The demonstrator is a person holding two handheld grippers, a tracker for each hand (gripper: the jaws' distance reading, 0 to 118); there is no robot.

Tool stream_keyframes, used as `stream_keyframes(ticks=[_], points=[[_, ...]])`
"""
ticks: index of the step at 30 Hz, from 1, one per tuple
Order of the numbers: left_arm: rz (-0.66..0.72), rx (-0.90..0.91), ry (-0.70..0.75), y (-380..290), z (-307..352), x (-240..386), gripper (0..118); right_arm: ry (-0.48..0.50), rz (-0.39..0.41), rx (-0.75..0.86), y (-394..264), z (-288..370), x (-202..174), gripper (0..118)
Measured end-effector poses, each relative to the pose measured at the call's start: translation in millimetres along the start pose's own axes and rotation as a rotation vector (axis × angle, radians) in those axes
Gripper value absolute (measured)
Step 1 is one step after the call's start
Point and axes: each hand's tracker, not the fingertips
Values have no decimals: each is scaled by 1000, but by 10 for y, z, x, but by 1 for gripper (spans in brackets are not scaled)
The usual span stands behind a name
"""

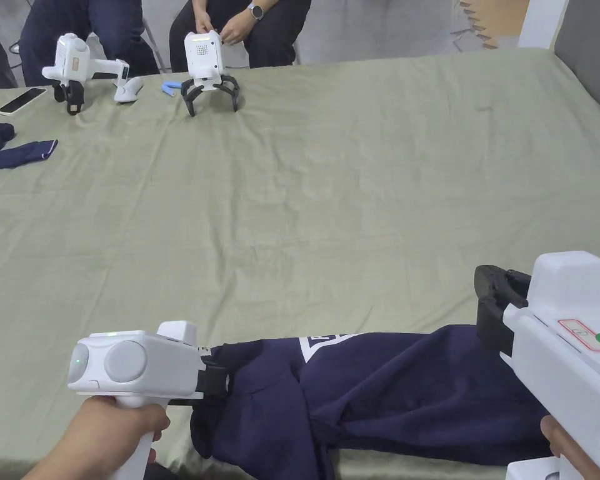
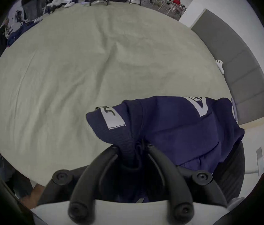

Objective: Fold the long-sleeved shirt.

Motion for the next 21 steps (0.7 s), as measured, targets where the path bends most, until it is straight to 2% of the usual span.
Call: stream_keyframes(ticks=[4,7,14,18,21], points=[[16,13,12,91,148,-57,21,-15,10,15,27,35,36,0],[-23,37,92,223,328,-147,21,-24,10,29,71,49,69,0],[-22,92,239,602,736,-744,21,-22,8,39,96,19,80,0],[11,103,332,678,972,-1026,21,-9,11,34,73,5,44,0],[57,108,343,650,1013,-1213,21,-3,9,27,20,-43,36,0]])
